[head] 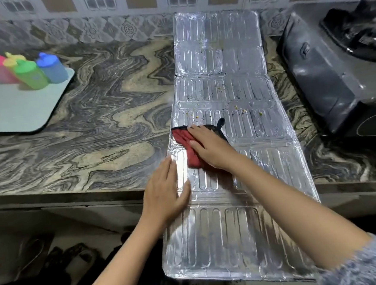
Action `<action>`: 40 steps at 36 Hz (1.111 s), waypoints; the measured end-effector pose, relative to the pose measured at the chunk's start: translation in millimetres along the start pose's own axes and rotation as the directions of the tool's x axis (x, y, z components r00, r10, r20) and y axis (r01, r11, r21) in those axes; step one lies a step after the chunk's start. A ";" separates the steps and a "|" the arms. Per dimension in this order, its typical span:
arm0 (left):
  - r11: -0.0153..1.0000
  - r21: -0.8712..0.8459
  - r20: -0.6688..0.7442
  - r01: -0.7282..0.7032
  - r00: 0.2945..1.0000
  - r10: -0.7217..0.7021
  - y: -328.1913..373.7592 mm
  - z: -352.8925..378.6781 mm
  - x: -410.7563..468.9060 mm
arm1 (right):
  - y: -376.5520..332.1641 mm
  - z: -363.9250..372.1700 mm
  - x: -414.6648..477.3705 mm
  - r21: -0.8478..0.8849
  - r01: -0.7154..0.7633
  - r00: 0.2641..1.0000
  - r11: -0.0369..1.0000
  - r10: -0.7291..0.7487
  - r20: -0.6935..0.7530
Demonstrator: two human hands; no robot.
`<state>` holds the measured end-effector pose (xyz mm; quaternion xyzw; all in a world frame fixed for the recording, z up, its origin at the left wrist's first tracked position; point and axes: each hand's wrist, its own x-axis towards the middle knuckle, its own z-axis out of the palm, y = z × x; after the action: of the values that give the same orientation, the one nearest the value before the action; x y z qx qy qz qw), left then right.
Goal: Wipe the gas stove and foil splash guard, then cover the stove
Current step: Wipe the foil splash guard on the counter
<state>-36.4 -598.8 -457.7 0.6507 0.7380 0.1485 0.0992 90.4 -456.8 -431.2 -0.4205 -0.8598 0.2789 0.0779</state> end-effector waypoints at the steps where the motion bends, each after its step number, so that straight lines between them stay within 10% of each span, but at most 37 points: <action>1: 1.000 -0.010 -0.026 0.003 1.000 -0.003 -0.9 -2.9 3.7 | 4.4 -2.2 -4.2 -0.017 0.026 1.000 1.000 -0.026 0.005; 12: 0.994 0.105 0.081 -0.024 0.997 0.016 -13.9 4.0 25.9 | -4.8 17.9 -5.6 -0.251 0.042 0.998 0.967 -0.055 -0.043; 40: 0.997 0.072 -0.039 0.029 0.999 -0.026 1.6 -14.1 14.6 | 20.0 2.0 -1.1 -0.024 -0.262 0.948 0.965 0.252 -0.192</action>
<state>-41.6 -585.4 -443.3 0.6407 0.7536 0.1327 0.0636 103.9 -448.6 -443.6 -0.5551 -0.7931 0.2248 0.1113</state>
